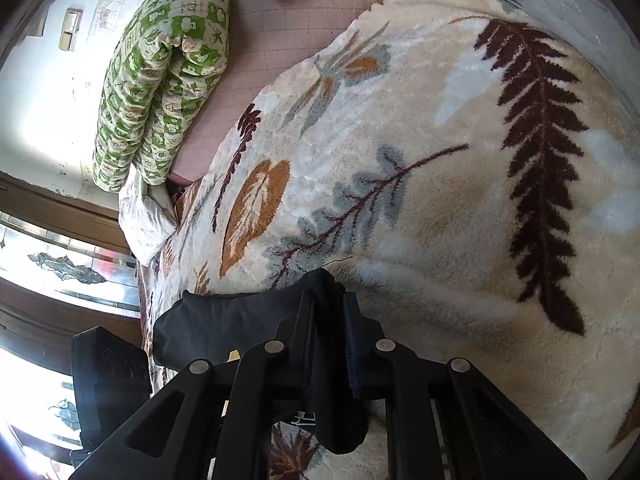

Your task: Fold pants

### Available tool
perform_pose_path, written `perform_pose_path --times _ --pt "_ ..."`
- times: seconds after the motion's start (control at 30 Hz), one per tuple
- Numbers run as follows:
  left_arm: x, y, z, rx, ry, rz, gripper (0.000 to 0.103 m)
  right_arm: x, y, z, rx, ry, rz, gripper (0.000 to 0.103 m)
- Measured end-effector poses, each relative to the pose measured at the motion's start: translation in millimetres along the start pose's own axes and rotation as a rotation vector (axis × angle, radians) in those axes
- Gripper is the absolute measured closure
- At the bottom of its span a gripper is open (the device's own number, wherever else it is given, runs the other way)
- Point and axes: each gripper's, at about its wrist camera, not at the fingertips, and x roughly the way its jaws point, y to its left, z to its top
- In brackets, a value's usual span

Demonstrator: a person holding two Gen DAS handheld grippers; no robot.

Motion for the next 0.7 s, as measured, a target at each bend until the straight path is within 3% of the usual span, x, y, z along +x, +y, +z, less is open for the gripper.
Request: perform_pose_path --times 0.27,0.5,0.63,0.7 --pt "-39.7 27.3 13.3 -0.040 -0.023 -0.070 0.092 -8.4 34.1 -1.6 -0.019 -0.015 -0.061 0.092" --pt "-70.9 74.3 32.9 -0.112 -0.039 -0.102 0.092 3.9 93.1 -6.4 -0.083 0.002 -0.086 0.095" --pt "-65.7 81.6 33.4 -0.116 0.022 -0.128 0.092 17.7 120.8 -9.9 -0.123 0.017 -0.121 0.095" --pt "-61.7 78.2 29.5 -0.106 0.041 -0.137 0.092 20.7 118.0 -10.0 -0.118 0.009 -0.179 0.095"
